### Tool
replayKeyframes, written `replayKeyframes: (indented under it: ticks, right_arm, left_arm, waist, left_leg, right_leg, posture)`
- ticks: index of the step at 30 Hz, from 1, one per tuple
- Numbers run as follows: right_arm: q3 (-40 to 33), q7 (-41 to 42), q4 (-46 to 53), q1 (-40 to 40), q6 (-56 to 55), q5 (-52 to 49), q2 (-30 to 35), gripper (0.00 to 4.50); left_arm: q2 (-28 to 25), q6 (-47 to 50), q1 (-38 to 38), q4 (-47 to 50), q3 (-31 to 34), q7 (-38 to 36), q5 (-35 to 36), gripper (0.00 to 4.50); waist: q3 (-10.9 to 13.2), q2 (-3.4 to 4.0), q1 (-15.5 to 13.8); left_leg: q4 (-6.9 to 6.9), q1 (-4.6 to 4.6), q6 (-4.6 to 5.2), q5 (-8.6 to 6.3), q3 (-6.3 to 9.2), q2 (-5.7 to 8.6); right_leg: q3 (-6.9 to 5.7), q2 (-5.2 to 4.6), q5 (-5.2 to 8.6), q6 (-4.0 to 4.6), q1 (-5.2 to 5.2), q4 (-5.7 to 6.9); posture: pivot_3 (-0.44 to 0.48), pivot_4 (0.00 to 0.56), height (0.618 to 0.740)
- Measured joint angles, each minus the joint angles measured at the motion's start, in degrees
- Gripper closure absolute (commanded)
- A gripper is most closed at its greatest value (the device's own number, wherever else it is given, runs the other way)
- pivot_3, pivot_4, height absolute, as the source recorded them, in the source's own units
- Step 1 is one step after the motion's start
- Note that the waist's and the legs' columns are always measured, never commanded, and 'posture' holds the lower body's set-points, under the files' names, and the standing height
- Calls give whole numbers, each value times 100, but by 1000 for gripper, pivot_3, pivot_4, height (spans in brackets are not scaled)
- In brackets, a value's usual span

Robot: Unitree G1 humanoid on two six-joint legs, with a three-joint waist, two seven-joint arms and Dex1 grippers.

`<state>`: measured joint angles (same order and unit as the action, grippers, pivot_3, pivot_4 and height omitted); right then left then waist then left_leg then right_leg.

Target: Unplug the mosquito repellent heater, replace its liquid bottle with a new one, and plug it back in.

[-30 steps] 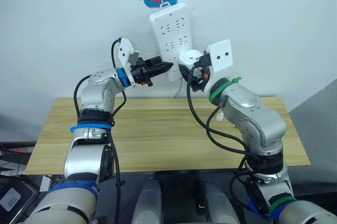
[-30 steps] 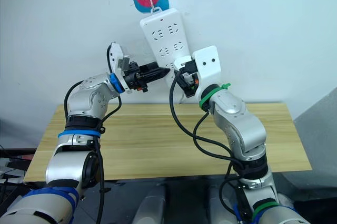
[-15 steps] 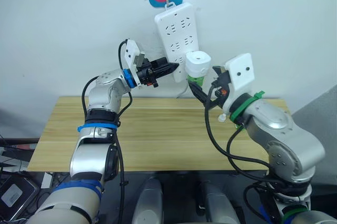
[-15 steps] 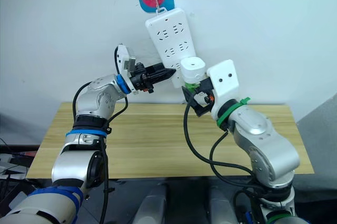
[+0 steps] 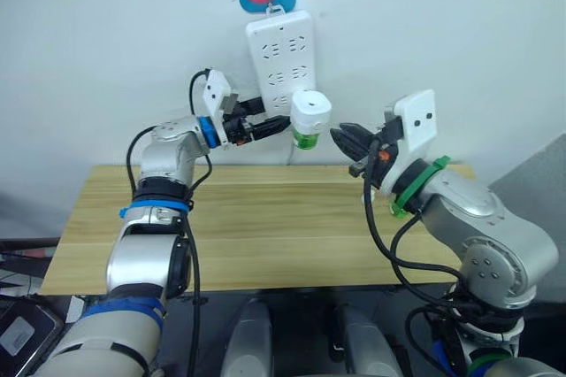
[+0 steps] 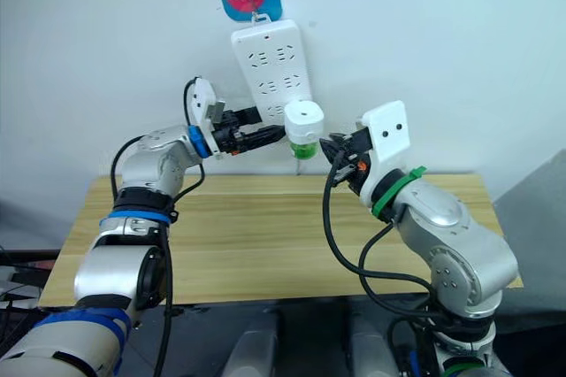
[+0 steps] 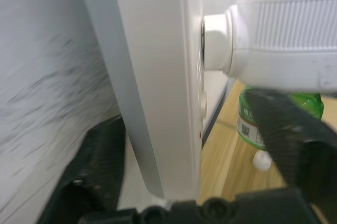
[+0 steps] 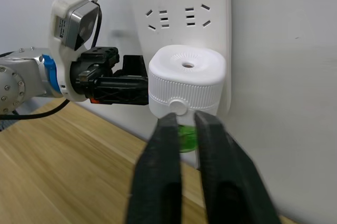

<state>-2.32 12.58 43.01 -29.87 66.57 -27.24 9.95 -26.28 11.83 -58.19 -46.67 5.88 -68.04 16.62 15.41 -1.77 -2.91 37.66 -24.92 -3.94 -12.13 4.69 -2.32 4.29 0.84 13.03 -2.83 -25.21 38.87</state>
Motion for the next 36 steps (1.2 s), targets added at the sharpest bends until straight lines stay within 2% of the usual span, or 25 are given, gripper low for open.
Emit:
replayKeyframes:
  ticks: [6, 12, 17, 23, 29, 36]
  right_arm:
    - [379, 136, -541, 24, -608, 13, -34, 4470]
    - [727, 237, -979, -5, -1059, 57, -99, 4470]
    - [935, 234, -1319, -76, -1425, 150, -240, 4470]
    - [1110, 279, -1504, -130, -1693, 190, -253, 4470]
    - [1417, 359, -1749, -121, -1854, 278, -371, 4470]
    - [1542, 357, -2395, -279, -2241, 581, -602, 4470]
  left_arm:
    - [-693, 47, -266, -96, -8, -490, -34, 0]
    - [-1088, 73, -199, 39, -164, -908, -133, 0]
    - [-1341, 329, 227, 898, -314, -1276, -118, 0]
    - [-1350, 718, 1091, 1911, -440, -1286, -28, 0]
    - [-1659, 1699, 1583, 3261, -362, -1261, 555, 0]
    - [-1803, 2198, 1939, 3815, -299, -1124, 909, 0]
  waist:
    - [0, 1, 4]
    - [0, 1, 1]
    - [0, 1, -11]
    - [0, 1, -7]
    - [0, 1, 1]
    - [0, 2, -23]
  left_leg:
    - [-12, 4, 0, 0, 6, -6]
    - [-35, 7, -1, 1, 8, -11]
    - [-70, 18, -4, 5, 13, -16]
    - [-77, 17, -4, 5, 19, -19]
    - [-74, 20, -4, 6, 19, -24]
    - [-73, 23, -4, 9, 19, -26]
  right_leg:
    - [-13, 2, 11, 8, 0, 2]
    - [-18, 3, 14, 13, -6, 0]
    - [-27, 4, 24, 39, -10, 5]
    - [-34, 6, 28, 47, -13, 7]
    - [-36, 9, 39, 46, -12, 8]
    - [-39, 12, 42, 43, -11, 9]
  posture:
    - [246, 198, 740]
    - [265, 204, 740]
    - [277, 205, 740]
    - [266, 201, 740]
    - [278, 203, 740]
    - [301, 203, 740]
